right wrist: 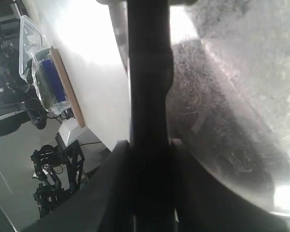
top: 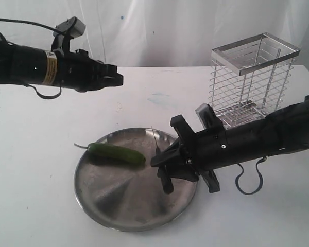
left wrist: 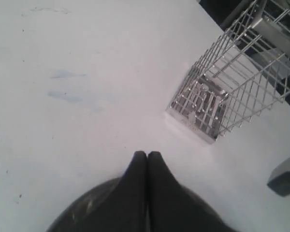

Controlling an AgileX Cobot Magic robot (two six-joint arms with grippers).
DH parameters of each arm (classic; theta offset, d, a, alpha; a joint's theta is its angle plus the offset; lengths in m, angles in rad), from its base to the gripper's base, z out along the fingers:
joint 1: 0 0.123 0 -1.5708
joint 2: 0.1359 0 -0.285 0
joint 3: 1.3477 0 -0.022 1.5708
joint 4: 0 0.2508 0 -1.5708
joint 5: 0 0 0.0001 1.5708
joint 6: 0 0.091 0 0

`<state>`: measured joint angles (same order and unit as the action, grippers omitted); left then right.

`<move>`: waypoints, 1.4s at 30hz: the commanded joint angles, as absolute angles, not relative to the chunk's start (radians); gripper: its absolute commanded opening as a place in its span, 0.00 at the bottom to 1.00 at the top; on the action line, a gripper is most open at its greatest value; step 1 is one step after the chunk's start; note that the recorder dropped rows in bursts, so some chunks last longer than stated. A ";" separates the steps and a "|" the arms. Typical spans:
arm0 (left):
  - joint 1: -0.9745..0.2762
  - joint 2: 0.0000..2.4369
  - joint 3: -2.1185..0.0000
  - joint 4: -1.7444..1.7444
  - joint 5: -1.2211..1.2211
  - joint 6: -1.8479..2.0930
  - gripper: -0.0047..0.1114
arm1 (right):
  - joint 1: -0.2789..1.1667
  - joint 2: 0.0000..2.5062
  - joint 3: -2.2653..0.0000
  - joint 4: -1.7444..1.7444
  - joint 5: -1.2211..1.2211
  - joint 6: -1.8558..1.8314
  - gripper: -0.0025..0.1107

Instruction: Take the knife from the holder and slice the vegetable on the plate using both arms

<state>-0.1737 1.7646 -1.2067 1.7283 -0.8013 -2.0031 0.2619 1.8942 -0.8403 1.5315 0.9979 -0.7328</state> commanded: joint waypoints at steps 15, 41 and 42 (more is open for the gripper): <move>-0.171 1.742 -1.055 1.744 -0.897 -1.592 0.04 | 0.304 1.698 -0.669 1.502 0.858 -0.865 0.02; -0.173 1.999 -1.061 1.744 -0.733 -0.875 0.59 | 0.288 1.561 -0.666 1.484 1.145 -0.891 0.02; -0.173 1.999 -1.061 1.744 -0.718 -0.880 0.47 | 0.288 1.561 -0.666 1.484 1.151 -0.891 0.02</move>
<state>-0.1755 1.9983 -1.0597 1.7360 -0.7861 -0.8830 0.2965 1.5692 -0.6600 1.4797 1.1145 -0.8726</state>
